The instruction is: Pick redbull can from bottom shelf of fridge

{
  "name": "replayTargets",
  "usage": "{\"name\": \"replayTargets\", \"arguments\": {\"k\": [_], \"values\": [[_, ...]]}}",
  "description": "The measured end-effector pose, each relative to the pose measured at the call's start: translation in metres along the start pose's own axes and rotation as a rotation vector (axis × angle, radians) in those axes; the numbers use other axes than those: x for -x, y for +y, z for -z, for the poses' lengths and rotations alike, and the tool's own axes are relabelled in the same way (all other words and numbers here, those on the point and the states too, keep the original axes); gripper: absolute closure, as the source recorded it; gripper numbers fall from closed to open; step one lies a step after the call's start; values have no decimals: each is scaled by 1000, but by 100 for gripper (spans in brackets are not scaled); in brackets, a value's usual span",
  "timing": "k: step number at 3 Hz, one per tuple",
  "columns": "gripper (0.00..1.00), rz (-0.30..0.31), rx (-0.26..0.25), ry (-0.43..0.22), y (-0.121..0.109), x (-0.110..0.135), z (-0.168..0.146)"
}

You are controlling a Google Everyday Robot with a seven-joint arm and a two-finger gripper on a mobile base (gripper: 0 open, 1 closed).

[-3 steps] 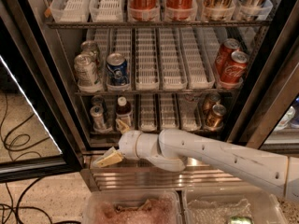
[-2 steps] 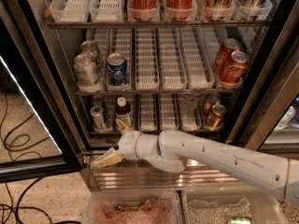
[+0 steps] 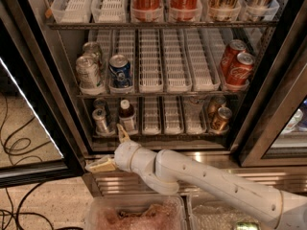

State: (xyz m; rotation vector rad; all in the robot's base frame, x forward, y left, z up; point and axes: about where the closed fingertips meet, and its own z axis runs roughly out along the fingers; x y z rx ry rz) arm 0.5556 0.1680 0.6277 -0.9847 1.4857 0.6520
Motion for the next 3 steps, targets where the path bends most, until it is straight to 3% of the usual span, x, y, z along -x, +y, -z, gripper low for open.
{"name": "replayTargets", "arguments": {"k": [1,3], "values": [[0,-29,-9,-21,4,4,-9],[0,-10,-20,0,-12,-11,-21]]}}
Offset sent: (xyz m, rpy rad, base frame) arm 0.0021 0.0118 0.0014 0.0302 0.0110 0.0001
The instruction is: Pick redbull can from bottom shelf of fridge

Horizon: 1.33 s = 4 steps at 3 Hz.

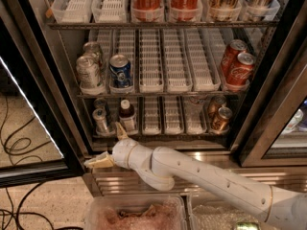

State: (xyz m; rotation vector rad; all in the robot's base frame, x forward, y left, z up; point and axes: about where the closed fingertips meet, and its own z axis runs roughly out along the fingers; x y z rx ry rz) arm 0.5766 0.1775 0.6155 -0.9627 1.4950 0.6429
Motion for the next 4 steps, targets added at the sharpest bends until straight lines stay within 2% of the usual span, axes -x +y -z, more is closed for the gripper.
{"name": "replayTargets", "arguments": {"k": [1,2,4], "values": [[0,9,7,1,-6,-2,-7],[0,29,37,3,-21,5,-32],[0,48,43,-16,-31,5,-44]]}}
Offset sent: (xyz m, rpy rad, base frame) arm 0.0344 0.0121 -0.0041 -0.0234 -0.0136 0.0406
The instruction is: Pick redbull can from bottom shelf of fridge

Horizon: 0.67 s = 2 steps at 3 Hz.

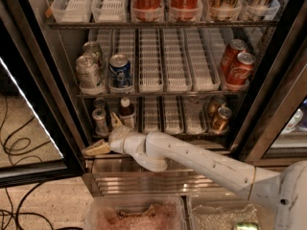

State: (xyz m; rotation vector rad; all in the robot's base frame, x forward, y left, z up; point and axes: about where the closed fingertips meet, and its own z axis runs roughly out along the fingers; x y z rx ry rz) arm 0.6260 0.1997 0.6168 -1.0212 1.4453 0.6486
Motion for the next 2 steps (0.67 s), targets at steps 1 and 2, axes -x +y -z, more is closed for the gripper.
{"name": "replayTargets", "arguments": {"k": [1,2], "values": [[0,14,9,-11,-3,0,-9],[0,44,26,-17,-4,2,-27]]}}
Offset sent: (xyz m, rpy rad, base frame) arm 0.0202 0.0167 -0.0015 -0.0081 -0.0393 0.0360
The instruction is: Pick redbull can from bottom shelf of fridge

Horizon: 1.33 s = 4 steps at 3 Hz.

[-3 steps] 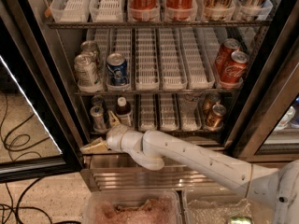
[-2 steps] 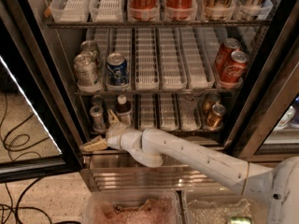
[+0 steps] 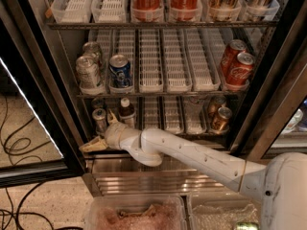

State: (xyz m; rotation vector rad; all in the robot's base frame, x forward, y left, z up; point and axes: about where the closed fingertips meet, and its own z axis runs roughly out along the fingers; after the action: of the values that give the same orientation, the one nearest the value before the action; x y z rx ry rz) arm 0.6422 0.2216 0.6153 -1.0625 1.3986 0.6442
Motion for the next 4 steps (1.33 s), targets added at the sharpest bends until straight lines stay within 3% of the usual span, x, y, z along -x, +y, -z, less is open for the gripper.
{"name": "replayTargets", "arguments": {"k": [1,2,4], "values": [[0,0,0,0,0,0,0],[18,0,0,0,0,0,0],[65,0,0,0,0,0,0]]}}
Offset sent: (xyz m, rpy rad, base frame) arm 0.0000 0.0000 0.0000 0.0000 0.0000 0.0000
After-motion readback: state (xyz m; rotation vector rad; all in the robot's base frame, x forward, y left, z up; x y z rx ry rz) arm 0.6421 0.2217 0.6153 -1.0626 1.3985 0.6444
